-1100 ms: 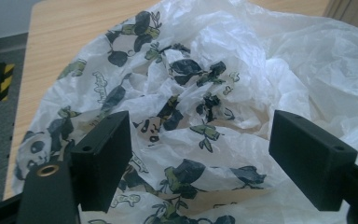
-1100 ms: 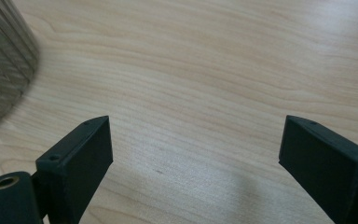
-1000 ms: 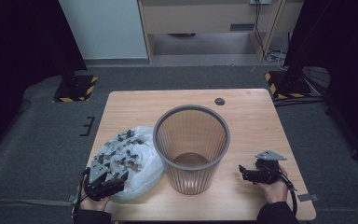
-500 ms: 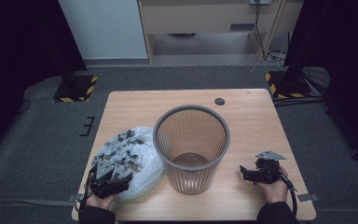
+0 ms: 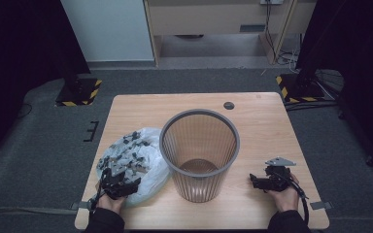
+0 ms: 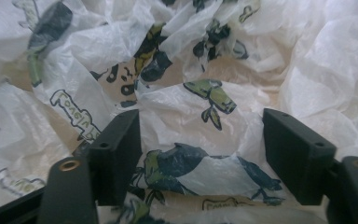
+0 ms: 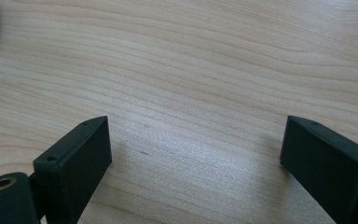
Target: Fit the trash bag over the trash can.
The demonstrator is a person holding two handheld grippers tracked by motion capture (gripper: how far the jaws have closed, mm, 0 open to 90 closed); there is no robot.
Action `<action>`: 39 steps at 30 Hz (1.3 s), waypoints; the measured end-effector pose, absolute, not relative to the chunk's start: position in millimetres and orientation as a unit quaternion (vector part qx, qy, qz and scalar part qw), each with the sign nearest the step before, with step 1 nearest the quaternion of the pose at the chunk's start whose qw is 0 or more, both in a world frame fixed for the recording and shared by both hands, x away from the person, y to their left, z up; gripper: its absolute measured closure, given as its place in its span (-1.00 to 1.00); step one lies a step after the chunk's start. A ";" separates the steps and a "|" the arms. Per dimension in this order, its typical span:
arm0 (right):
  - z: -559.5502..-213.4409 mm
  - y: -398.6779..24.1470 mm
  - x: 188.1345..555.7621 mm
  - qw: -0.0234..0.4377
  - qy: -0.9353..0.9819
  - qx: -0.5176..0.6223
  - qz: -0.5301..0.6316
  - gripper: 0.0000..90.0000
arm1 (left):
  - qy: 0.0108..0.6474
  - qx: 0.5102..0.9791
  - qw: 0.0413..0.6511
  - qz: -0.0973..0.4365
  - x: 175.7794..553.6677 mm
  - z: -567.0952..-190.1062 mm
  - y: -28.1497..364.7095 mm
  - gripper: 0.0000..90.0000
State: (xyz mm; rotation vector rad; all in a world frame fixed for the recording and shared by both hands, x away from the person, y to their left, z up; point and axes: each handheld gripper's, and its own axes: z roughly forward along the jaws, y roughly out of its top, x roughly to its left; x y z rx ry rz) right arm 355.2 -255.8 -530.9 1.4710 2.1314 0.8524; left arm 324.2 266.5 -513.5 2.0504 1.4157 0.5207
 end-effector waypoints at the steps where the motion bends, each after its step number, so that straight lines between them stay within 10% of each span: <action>1: -531.1 -255.6 355.5 0.205 0.765 0.529 0.305 -0.81 | 0.533 0.771 0.289 0.195 325.9 -514.4 265.7 -0.24; 13: -532.1 -255.4 356.6 0.204 0.765 0.532 0.301 -0.81 | 0.552 0.766 0.283 0.170 336.7 -513.2 268.3 0.89; 39: -531.6 -255.0 356.6 0.205 0.764 0.531 0.303 -0.81 | 0.525 0.619 0.493 0.314 293.8 -436.1 293.7 0.95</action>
